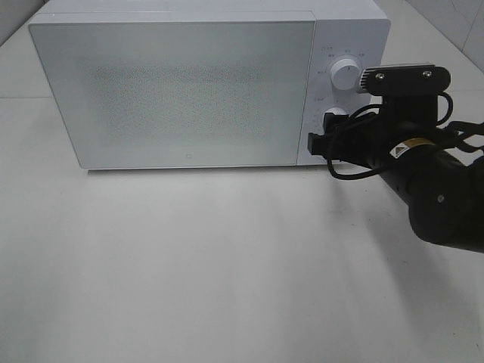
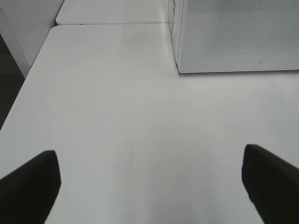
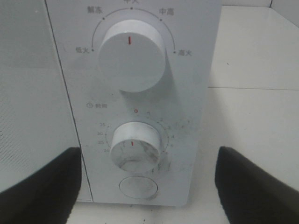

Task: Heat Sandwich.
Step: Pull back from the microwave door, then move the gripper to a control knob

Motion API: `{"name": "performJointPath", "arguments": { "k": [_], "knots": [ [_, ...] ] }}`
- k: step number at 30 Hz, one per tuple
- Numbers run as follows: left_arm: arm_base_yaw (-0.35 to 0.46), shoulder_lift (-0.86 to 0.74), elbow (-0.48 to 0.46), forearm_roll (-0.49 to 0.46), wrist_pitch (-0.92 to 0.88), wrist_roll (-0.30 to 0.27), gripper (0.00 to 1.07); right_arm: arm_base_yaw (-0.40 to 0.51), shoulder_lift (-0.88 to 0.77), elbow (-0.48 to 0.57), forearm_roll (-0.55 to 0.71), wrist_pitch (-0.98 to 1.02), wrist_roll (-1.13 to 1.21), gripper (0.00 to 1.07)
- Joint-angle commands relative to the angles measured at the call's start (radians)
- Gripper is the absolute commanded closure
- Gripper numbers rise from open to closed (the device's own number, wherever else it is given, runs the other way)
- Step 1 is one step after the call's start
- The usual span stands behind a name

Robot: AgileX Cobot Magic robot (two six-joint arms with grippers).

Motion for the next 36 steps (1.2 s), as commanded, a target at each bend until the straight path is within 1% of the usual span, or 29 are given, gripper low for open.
{"name": "performJointPath", "arguments": {
  "k": [1, 13, 20, 29, 36],
  "knots": [
    [0.004, -0.024, 0.002, -0.005, -0.007, -0.005, 0.05, 0.003, 0.026, -0.032, -0.01, -0.008, 0.007, 0.31],
    [0.004, -0.024, 0.002, -0.005, -0.007, -0.005, 0.05, 0.001, 0.117, -0.12, -0.027, -0.008, 0.007, 0.31],
    [0.004, -0.024, 0.002, -0.005, -0.007, -0.005, 0.05, -0.045, 0.15, -0.161, -0.033, -0.004, 0.03, 0.31],
    [0.004, -0.024, 0.002, -0.005, -0.007, -0.005, 0.05, -0.045, 0.197, -0.172, -0.036, -0.006, 0.051, 0.31],
    [0.004, -0.024, 0.002, -0.005, -0.007, -0.005, 0.05, -0.045, 0.197, -0.172, -0.032, -0.016, 0.051, 0.33]
  ]
}}
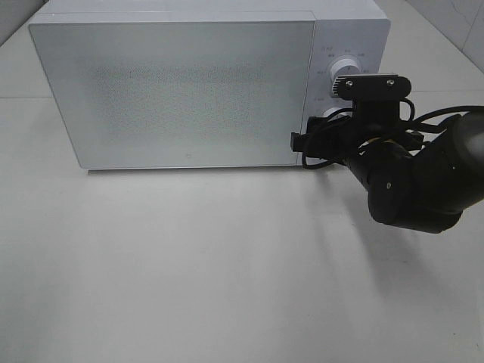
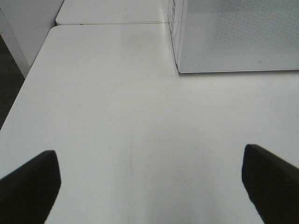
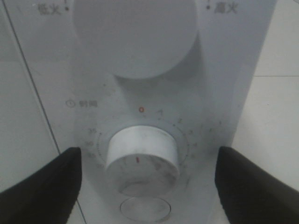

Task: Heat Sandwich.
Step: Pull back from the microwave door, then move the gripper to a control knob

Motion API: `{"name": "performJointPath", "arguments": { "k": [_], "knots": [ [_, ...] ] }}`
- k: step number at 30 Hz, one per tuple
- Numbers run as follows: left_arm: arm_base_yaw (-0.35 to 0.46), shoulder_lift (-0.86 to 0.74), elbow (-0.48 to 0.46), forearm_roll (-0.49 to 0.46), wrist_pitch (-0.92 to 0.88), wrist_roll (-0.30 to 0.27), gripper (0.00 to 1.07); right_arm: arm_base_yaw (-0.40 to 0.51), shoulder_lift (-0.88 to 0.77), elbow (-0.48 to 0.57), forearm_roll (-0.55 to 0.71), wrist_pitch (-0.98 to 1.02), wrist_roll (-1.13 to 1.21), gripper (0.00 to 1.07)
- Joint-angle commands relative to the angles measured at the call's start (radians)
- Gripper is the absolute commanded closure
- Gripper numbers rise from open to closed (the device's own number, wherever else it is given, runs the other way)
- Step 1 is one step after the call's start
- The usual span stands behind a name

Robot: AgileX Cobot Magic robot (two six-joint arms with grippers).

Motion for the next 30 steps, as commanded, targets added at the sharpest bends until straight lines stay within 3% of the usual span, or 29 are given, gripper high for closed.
{"name": "performJointPath", "arguments": {
  "k": [1, 6, 8, 10, 12, 13, 15, 30],
  "knots": [
    [0.004, -0.024, 0.002, -0.005, -0.007, -0.005, 0.05, -0.005, -0.002, -0.009, -0.004, -0.016, 0.0, 0.34],
    [0.004, -0.024, 0.002, -0.005, -0.007, -0.005, 0.05, -0.005, -0.002, -0.009, 0.0, -0.017, 0.0, 0.47],
    [0.004, -0.024, 0.002, -0.005, -0.007, -0.005, 0.05, -0.005, -0.002, -0.009, 0.003, -0.019, 0.0, 0.63],
    [0.004, -0.024, 0.002, -0.005, -0.007, -0.005, 0.05, -0.005, -0.002, -0.009, 0.003, -0.019, -0.003, 0.68],
    [0.004, -0.024, 0.002, -0.005, -0.007, -0.005, 0.05, -0.005, -0.002, -0.009, 0.003, -0.019, -0.02, 0.87],
    [0.004, -0.024, 0.002, -0.005, -0.007, -0.005, 0.05, -0.005, -0.002, -0.009, 0.003, -0.019, -0.02, 0.87],
    [0.004, -0.024, 0.002, -0.005, -0.007, -0.005, 0.05, -0.005, -0.002, -0.009, 0.003, -0.026, -0.022, 1.0],
    [0.004, -0.024, 0.002, -0.005, -0.007, -0.005, 0.05, -0.005, -0.002, -0.009, 0.002, -0.036, 0.003, 0.99]
  ]
}}
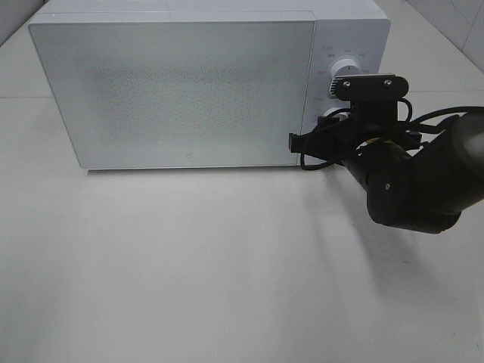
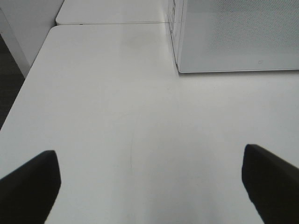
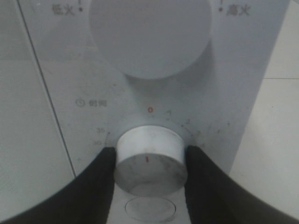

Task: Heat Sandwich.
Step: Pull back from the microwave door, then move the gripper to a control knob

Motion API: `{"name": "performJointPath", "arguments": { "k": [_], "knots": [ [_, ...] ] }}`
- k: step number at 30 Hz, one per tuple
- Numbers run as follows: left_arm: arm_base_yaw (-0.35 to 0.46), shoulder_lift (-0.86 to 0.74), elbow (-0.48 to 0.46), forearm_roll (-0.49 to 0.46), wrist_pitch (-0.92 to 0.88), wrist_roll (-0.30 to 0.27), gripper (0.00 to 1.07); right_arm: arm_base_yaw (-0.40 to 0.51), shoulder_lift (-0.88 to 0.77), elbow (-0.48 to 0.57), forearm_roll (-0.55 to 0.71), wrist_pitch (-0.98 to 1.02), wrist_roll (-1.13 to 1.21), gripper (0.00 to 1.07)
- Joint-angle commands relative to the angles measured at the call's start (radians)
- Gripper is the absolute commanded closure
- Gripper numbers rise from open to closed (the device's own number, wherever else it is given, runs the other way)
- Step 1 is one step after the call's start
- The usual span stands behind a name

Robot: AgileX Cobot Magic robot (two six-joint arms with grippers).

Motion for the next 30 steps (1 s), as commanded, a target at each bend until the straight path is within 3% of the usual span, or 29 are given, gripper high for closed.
{"name": "performJointPath", "arguments": {
  "k": [1, 10, 30],
  "knots": [
    [0.004, -0.024, 0.002, -0.005, -0.007, -0.005, 0.05, -0.006, -0.002, -0.009, 0.008, -0.033, 0.016, 0.99],
    [0.004, -0.024, 0.002, -0.005, -0.007, -0.005, 0.05, -0.006, -0.002, -0.009, -0.015, -0.075, 0.182, 0.97],
    [0.004, -0.024, 0.002, -0.005, -0.007, -0.005, 0.05, -0.007, -0.002, -0.008, -0.079, -0.163, 0.96, 0.95]
  ]
}}
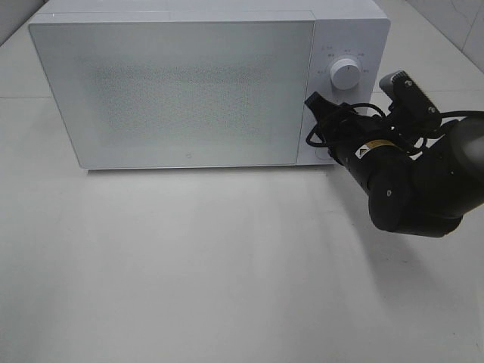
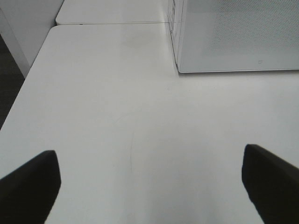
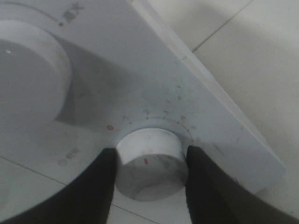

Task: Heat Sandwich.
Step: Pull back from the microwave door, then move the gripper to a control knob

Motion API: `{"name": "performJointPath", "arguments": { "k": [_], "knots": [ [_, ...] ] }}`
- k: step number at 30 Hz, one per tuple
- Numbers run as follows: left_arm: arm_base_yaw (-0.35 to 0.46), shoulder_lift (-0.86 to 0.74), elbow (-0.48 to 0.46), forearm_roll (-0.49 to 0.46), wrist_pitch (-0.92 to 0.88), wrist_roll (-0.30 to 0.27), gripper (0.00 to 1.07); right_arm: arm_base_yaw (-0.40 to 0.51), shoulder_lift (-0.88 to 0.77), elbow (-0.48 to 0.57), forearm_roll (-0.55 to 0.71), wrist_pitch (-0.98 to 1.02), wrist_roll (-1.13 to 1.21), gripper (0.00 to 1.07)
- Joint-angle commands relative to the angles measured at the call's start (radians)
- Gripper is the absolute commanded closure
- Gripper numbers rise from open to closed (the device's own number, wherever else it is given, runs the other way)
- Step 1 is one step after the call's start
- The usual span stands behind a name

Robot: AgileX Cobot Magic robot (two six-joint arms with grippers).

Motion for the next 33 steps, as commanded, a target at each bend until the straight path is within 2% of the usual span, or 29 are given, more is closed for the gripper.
{"name": "performJointPath", "arguments": {
  "k": [1, 12, 24, 33],
  "knots": [
    [0.004, -0.024, 0.002, -0.005, -0.007, -0.005, 0.05, -0.006, -0.011, -0.016, -0.03, -0.113, 0.185, 0.95],
    [0.004, -0.024, 0.002, -0.005, -0.007, -0.005, 0.05, -0.006, -0.011, -0.016, -0.021, -0.115, 0.461, 0.95],
    [0.004, -0.024, 0.002, -0.005, -0.007, -0.005, 0.05, -0.006, -0.011, -0.016, 0.015, -0.121, 0.877, 0.94],
    [0.004, -0.024, 0.002, -0.005, -0.007, -0.005, 0.05, -0.006, -0.011, -0.016, 0.056, -0.122, 0.994, 0.94]
  ]
}}
